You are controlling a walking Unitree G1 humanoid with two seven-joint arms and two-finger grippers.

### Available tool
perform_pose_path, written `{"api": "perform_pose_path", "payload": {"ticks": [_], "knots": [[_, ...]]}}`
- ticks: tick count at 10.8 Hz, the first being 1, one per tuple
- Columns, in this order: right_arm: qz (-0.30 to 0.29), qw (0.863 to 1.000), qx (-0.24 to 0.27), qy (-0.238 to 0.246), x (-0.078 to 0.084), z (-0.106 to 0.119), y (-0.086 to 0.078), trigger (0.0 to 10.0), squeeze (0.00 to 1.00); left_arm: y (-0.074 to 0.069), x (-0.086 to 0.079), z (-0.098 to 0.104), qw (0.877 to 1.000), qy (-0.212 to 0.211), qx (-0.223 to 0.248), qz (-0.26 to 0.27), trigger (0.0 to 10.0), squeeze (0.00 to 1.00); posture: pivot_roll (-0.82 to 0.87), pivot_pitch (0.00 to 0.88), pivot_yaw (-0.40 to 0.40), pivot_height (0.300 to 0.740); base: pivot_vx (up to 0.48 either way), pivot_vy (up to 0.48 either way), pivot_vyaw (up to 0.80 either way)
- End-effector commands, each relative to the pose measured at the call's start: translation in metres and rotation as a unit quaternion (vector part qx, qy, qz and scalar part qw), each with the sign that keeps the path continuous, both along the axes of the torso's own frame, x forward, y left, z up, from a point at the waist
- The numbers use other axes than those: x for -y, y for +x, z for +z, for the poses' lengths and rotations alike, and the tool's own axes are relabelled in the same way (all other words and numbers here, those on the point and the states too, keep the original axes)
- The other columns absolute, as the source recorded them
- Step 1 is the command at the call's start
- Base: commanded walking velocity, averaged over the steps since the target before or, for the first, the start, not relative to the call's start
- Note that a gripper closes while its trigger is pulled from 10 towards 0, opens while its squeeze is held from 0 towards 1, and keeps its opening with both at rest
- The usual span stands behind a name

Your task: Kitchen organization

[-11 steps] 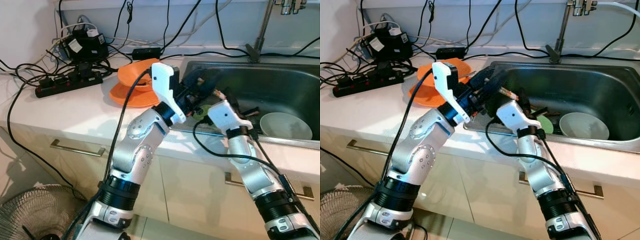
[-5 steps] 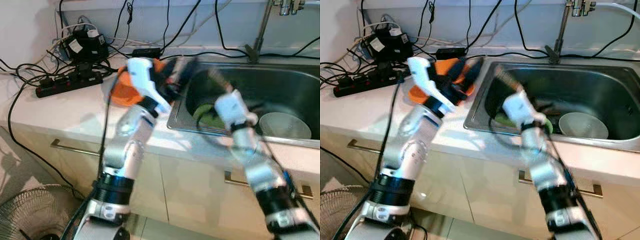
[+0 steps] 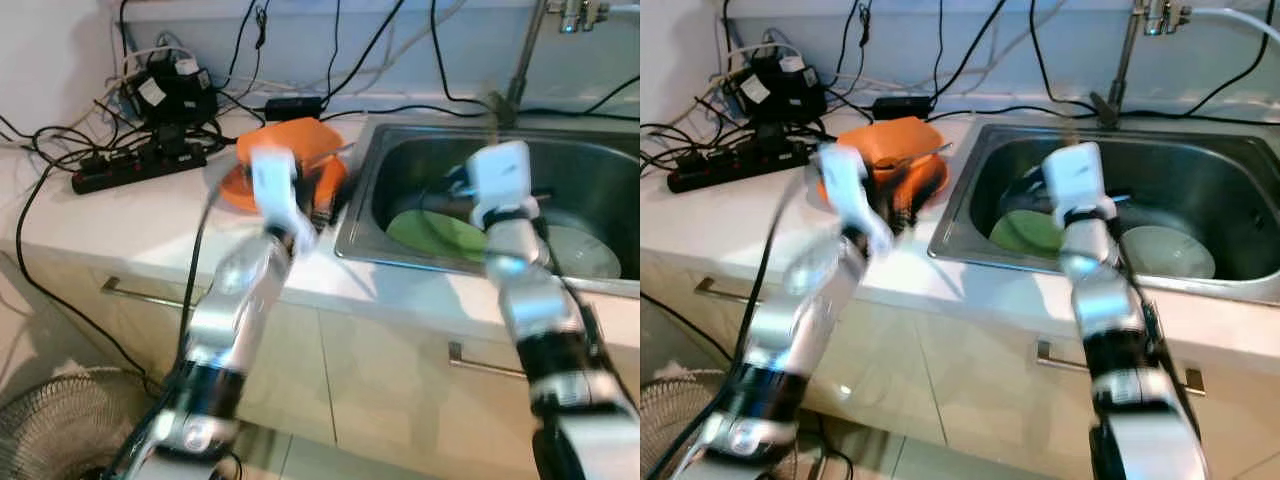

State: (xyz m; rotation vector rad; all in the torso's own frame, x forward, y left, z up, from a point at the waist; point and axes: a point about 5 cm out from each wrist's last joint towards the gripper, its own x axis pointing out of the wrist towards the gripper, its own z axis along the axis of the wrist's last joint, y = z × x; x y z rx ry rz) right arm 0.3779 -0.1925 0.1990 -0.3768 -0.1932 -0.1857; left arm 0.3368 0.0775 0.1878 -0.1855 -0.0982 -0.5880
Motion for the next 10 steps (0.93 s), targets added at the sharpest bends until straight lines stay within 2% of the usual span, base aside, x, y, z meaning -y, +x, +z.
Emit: {"api": "perform_pose_path", "payload": {"ticks": [1, 2, 3, 6, 8, 9, 10], "knots": [[0.004, 0.999, -0.022, 0.025, -0.001, -0.004, 0.004, 10.0, 0.0, 0.0, -0.001, -0.005, 1.0, 0.026, -0.009, -0.006, 10.0, 0.0, 0.03, 0.002, 0.095, 0.74, 0.0, 0.0, 0.0], [0.002, 0.997, -0.053, 0.058, 0.001, -0.012, 0.009, 10.0, 0.0, -0.002, 0.001, -0.014, 0.998, 0.053, -0.021, -0.017, 10.0, 0.0, 0.04, 0.0, 0.089, 0.74, 0.0, 0.0, 0.0], [0.005, 0.991, -0.096, 0.094, 0.003, -0.025, 0.015, 10.0, 0.0, -0.006, 0.009, -0.021, 0.996, 0.078, -0.03, -0.043, 10.0, 0.0, 0.04, 0.0, 0.087, 0.74, 0.0, 0.0, 0.0], [0.001, 0.976, -0.17, 0.14, 0.005, -0.049, 0.016, 10.0, 0.0, -0.014, 0.02, -0.027, 0.991, 0.099, -0.04, -0.076, 10.0, 0.0, 0.05, 0.003, 0.079, 0.74, 0.0, 0.0, 0.0], [0.002, 0.972, -0.185, 0.144, 0.003, -0.056, 0.015, 10.0, 0.0, -0.015, 0.02, -0.028, 0.99, 0.104, -0.043, -0.079, 10.0, 0.0, 0.06, 0.004, 0.078, 0.74, 0.0, 0.0, 0.0], [0.006, 0.97, -0.19, 0.15, 0.001, -0.058, 0.016, 10.0, 1.0, -0.016, 0.021, -0.028, 0.99, 0.109, -0.044, -0.08, 10.0, 0.0, 0.06, 0.003, 0.076, 0.74, 0.0, 0.0, 0.0], [0.008, 0.97, -0.191, 0.152, -0.001, -0.059, 0.016, 10.0, 1.0, -0.016, 0.022, -0.028, 0.99, 0.11, -0.044, -0.081, 10.0, 0.0, 0.06, 0.003, 0.076, 0.74, 0.0, 0.0, 0.0]]}}
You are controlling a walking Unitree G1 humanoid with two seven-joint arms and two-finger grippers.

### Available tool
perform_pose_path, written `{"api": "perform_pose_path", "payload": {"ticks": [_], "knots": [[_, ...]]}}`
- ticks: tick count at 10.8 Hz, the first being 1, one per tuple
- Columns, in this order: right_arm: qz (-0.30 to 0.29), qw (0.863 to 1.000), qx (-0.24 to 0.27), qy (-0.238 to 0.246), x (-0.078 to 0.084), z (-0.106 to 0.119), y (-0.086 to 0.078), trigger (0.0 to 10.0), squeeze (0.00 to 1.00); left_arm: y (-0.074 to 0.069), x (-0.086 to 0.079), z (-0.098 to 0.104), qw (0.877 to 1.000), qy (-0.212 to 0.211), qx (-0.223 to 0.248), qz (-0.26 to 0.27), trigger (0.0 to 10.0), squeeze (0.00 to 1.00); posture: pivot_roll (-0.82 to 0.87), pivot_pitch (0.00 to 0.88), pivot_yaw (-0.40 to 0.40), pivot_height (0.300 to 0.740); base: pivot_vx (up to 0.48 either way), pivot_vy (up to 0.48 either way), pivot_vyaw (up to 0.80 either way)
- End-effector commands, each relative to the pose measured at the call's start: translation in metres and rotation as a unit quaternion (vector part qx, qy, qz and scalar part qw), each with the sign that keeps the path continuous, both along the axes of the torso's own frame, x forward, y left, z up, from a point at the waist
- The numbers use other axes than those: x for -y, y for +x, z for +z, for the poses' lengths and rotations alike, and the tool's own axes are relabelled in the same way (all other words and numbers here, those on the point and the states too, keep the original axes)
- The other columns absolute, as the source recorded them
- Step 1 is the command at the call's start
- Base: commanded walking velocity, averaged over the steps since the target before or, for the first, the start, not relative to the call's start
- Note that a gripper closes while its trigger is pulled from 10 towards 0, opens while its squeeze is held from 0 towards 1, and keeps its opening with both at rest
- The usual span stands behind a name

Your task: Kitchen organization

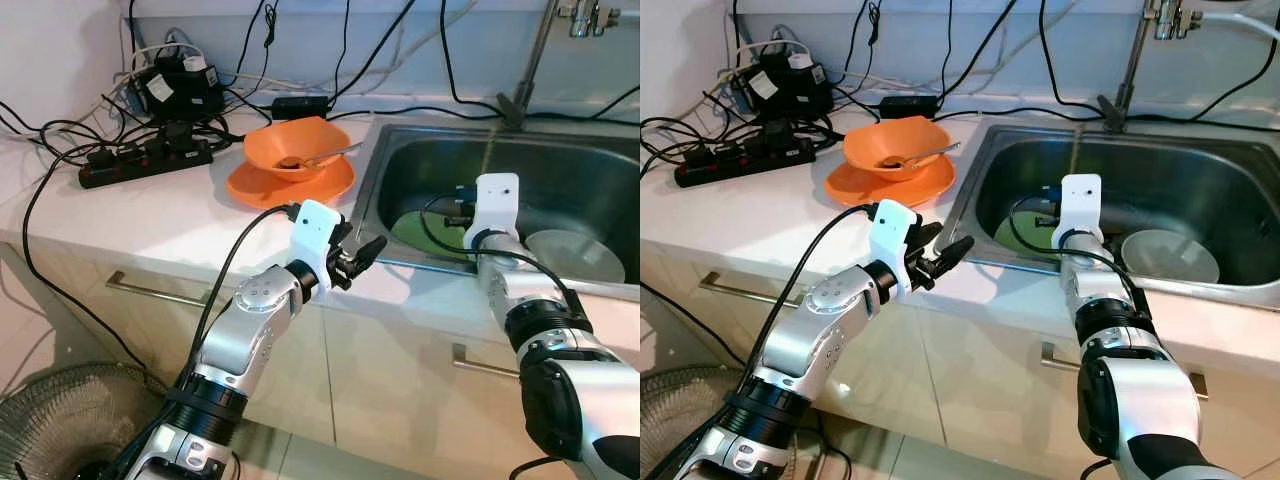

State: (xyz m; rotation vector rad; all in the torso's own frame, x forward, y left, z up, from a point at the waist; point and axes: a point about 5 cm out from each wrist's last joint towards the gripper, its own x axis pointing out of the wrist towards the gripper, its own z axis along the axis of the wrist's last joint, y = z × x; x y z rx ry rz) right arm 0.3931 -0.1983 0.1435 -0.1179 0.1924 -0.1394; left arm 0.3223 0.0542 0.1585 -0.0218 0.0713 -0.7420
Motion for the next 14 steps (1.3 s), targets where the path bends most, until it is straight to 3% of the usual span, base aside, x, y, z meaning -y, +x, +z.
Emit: {"api": "perform_pose_path", "payload": {"ticks": [1, 3, 4, 5, 6, 7, 8, 9, 14], "knots": [[0.01, 1.0, -0.008, 0.009, -0.008, -0.003, 0.001, 10.0, 1.0, -0.002, -0.002, 0.001, 1.0, 0.009, 0.006, -0.002, 10.0, 0.0, 0.06, 0.005, 0.076, 0.74, 0.0, 0.0, 0.0], [0.007, 1.0, 0.001, 0.008, -0.007, 0.0, 0.002, 10.0, 1.0, -0.001, -0.002, 0.003, 1.0, 0.01, 0.009, 0.002, 10.0, 0.0, 0.06, 0.004, 0.076, 0.74, 0.0, 0.0, 0.0], [0.011, 1.0, 0.01, 0.005, -0.008, 0.003, 0.003, 10.0, 0.62, -0.001, -0.001, 0.003, 1.0, 0.011, 0.01, 0.002, 10.0, 0.0, 0.06, 0.004, 0.076, 0.74, 0.0, 0.0, 0.0], [0.012, 1.0, 0.012, 0.003, -0.008, 0.004, 0.003, 10.0, 0.0, -0.001, -0.001, 0.003, 1.0, 0.011, 0.01, 0.001, 10.0, 0.0, 0.06, 0.004, 0.076, 0.74, 0.0, 0.0, 0.0], [0.014, 1.0, 0.013, 0.004, -0.008, 0.004, 0.003, 10.0, 0.0, -0.002, 0.0, 0.002, 1.0, 0.012, 0.01, 0.001, 10.0, 0.0, 0.06, 0.0, 0.076, 0.74, 0.0, 0.0, 0.0], [0.013, 1.0, 0.014, 0.005, -0.008, 0.004, 0.003, 10.0, 0.88, -0.002, 0.0, 0.002, 1.0, 0.012, 0.01, 0.001, 10.0, 0.0, 0.06, 0.0, 0.075, 0.74, 0.0, 0.0, 0.0], [0.014, 0.999, 0.031, -0.001, -0.009, 0.01, 0.005, 10.0, 1.0, -0.001, -0.001, 0.004, 1.0, 0.007, 0.019, 0.005, 10.0, 0.0, 0.06, 0.0, 0.075, 0.74, 0.0, 0.0, 0.0], [0.013, 0.997, 0.069, -0.018, -0.007, 0.025, 0.008, 10.0, 0.0, 0.001, -0.003, 0.008, 0.999, 0.002, 0.032, 0.018, 10.0, 0.0, 0.06, 0.0, 0.077, 0.74, 0.0, 0.0, 0.0], [0.007, 0.964, 0.25, -0.085, 0.005, 0.109, 0.013, 10.0, 0.0, 0.008, -0.007, 0.015, 0.996, -0.008, 0.062, 0.059, 10.0, 0.0, 0.04, 0.0, 0.078, 0.74, 0.0, 0.0, 0.0]]}}
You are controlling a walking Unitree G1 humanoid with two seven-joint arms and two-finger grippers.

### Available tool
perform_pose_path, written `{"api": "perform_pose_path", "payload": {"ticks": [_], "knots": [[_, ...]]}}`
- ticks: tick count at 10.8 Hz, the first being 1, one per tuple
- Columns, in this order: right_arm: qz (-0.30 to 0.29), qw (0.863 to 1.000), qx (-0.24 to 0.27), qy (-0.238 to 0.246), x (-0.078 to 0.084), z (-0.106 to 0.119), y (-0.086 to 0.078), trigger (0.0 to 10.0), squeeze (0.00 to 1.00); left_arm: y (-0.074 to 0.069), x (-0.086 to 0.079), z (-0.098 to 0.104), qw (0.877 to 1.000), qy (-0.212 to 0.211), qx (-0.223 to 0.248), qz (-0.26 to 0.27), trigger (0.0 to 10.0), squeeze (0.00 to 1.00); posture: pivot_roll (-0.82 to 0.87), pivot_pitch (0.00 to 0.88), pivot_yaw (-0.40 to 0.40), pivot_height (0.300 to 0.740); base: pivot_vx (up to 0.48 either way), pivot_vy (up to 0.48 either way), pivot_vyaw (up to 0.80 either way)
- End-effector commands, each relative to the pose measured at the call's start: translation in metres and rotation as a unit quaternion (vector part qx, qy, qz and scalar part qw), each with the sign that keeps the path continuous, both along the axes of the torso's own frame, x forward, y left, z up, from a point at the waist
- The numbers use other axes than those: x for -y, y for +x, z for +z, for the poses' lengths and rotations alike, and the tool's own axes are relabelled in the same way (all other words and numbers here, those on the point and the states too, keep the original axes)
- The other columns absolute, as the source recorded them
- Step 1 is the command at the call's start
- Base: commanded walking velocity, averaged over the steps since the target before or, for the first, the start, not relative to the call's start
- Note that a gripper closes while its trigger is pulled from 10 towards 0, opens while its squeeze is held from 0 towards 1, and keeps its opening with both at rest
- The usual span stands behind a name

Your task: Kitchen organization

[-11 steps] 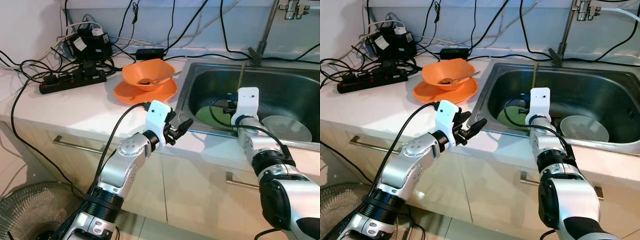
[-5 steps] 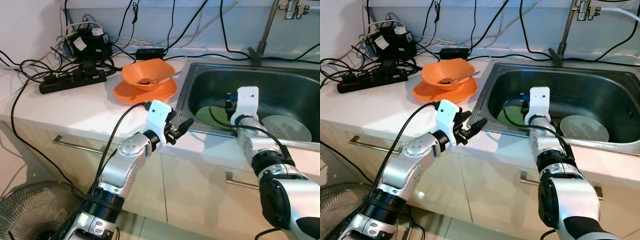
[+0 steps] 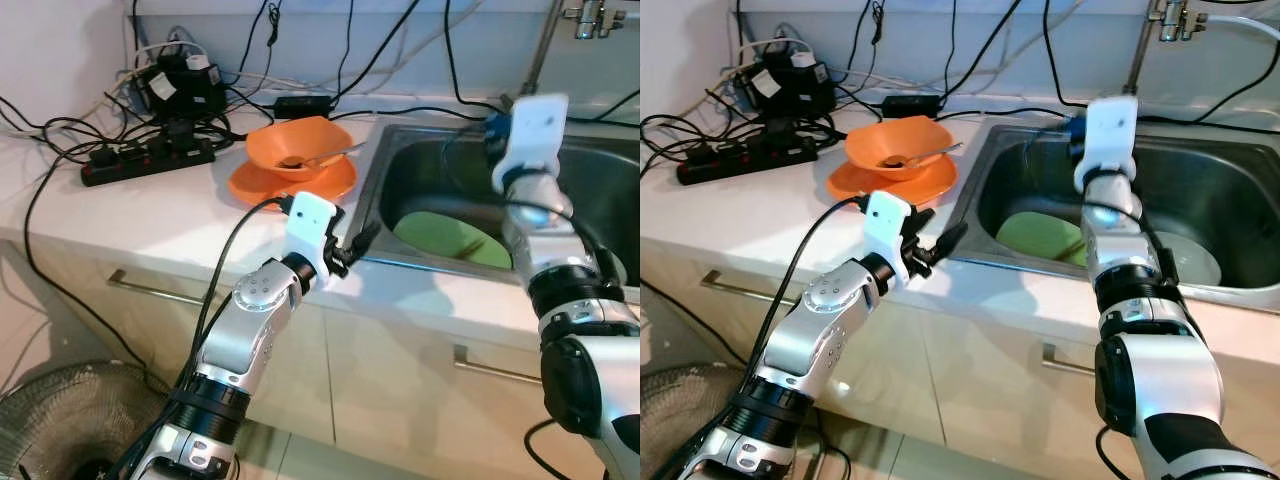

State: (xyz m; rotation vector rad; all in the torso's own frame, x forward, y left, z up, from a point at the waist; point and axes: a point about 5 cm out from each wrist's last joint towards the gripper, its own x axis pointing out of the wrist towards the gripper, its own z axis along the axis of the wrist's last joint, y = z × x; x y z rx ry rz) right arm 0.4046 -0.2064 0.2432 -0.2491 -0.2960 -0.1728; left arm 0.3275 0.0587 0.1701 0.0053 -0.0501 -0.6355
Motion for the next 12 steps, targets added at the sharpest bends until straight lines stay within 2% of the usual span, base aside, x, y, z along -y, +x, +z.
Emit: {"api": "perform_pose_path", "payload": {"ticks": [1, 2, 3, 5, 8, 9, 11, 12], "knots": [[0.03, 0.999, 0.028, -0.004, -0.014, 0.006, -0.002, 10.0, 0.0, 0.006, -0.007, 0.008, 0.999, 0.018, 0.034, 0.03, 10.0, 0.0, 0.04, 0.0, 0.076, 0.74, 0.0, 0.0, 0.0], [0.042, 0.999, 0.027, -0.008, -0.02, -0.003, -0.006, 10.0, 0.0, 0.007, -0.009, 0.01, 0.998, 0.021, 0.041, 0.04, 10.0, 0.0, 0.05, 0.004, 0.078, 0.74, 0.0, 0.0, 0.0], [0.054, 0.998, 0.018, -0.002, -0.026, -0.022, -0.013, 10.0, 0.0, 0.01, -0.012, 0.013, 0.997, 0.029, 0.057, 0.054, 10.0, 0.0, 0.05, 0.004, 0.078, 0.74, 0.0, 0.0, 0.0], [0.058, 0.998, 0.019, 0.032, -0.033, -0.043, -0.029, 10.0, 0.0, 0.013, -0.019, 0.017, 0.991, 0.046, 0.092, 0.083, 10.0, 0.0, 0.04, 0.022, 0.08, 0.74, 0.0, 0.0, 0.0], [0.063, 0.996, 0.037, 0.055, -0.043, -0.05, -0.058, 10.0, 0.0, 0.015, -0.029, 0.017, 0.979, 0.073, 0.136, 0.132, 10.0, 0.0, 0.02, 0.036, 0.09, 0.74, 0.0, 0.0, 0.0], [0.064, 0.995, 0.036, 0.06, -0.045, -0.05, -0.063, 10.0, 0.0, 0.016, -0.032, 0.017, 0.976, 0.087, 0.146, 0.139, 10.0, 0.0, 0.01, 0.04, 0.091, 0.74, 0.0, 0.0, 0.0], [0.073, 0.995, 0.013, 0.069, -0.054, -0.058, -0.067, 10.0, 0.0, 0.017, -0.032, 0.012, 0.965, 0.15, 0.173, 0.131, 10.0, 0.0, 0.01, 0.038, 0.096, 0.74, 0.0, 0.0, 0.0], [0.083, 0.994, -0.009, 0.07, -0.065, -0.066, -0.067, 10.0, 0.0, 0.022, -0.031, 0.01, 0.953, 0.196, 0.191, 0.13, 10.0, 0.0, 0.01, 0.04, 0.099, 0.74, 0.0, 0.0, 0.0]]}}
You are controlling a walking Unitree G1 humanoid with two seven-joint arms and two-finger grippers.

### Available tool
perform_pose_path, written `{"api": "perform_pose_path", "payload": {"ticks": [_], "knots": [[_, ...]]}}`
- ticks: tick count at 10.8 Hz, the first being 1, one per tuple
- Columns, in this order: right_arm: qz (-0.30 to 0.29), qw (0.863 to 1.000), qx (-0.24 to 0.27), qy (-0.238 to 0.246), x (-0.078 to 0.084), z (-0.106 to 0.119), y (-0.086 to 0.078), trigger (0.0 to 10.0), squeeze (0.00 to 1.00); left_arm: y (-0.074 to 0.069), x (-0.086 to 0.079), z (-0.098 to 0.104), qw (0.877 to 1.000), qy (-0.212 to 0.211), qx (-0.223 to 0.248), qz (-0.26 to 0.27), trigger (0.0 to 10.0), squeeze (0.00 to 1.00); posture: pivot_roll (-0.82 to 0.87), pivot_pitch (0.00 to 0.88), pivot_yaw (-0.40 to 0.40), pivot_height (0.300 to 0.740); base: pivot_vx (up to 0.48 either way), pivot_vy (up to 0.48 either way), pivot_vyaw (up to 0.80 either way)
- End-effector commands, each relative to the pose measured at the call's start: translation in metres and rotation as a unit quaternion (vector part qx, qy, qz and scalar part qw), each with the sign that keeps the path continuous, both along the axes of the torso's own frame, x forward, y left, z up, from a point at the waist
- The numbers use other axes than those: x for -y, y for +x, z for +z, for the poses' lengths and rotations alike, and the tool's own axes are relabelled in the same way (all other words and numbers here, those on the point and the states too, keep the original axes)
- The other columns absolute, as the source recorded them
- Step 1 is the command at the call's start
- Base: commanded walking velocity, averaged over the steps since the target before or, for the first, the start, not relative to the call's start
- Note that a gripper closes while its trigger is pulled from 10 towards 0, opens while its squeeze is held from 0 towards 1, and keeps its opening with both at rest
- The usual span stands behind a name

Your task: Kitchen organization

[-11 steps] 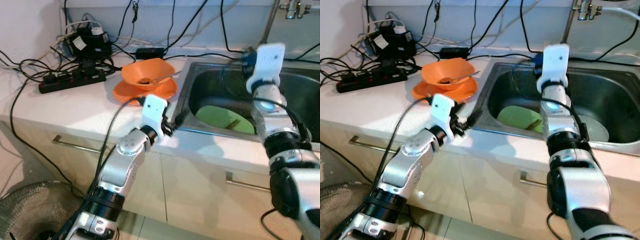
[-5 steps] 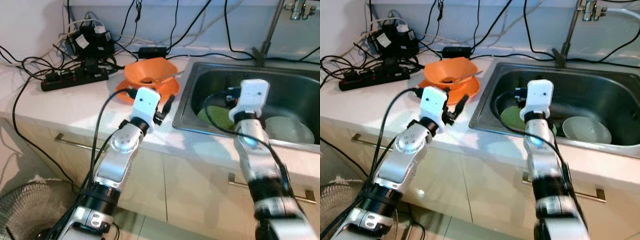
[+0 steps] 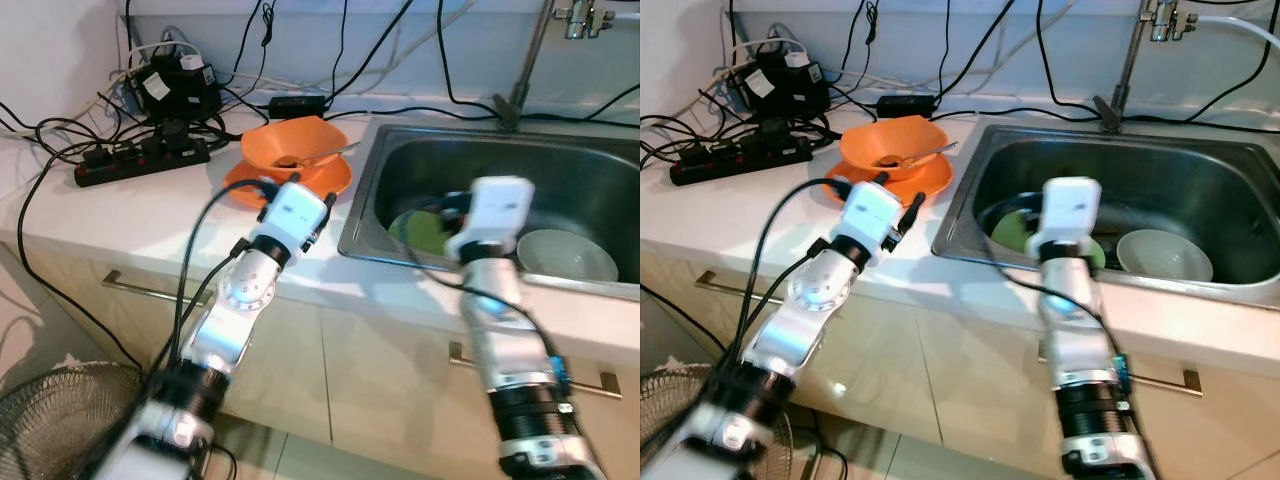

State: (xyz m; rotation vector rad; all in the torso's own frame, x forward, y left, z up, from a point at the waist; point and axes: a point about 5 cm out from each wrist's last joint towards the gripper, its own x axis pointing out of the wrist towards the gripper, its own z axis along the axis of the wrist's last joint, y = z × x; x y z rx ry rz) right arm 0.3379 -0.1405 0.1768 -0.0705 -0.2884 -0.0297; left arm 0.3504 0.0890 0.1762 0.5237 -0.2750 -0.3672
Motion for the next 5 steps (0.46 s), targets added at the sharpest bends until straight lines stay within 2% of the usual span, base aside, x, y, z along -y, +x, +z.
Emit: {"api": "perform_pose_path", "payload": {"ticks": [1, 3, 5], "knots": [[0.007, 1.0, -0.007, -0.002, -0.006, -0.001, 0.001, 10.0, 0.0, 0.003, 0.002, 0.005, 0.999, 0.024, 0.021, 0.001, 10.0, 0.0, 0.02, 0.038, 0.099, 0.74, 0.0, 0.0, 0.0], [0.026, 1.0, -0.005, -0.006, -0.014, 0.003, -0.001, 10.0, 0.0, 0.01, 0.012, 0.011, 0.995, 0.087, 0.055, -0.003, 10.0, 0.0, 0.01, 0.038, 0.098, 0.74, 0.0, 0.0, 0.0], [0.02, 1.0, -0.013, -0.005, -0.011, 0.001, 0.0, 10.0, 0.0, 0.02, 0.018, 0.016, 0.989, 0.128, 0.078, -0.004, 10.0, 0.0, 0.01, 0.035, 0.101, 0.74, 0.0, 0.0, 0.0]]}}
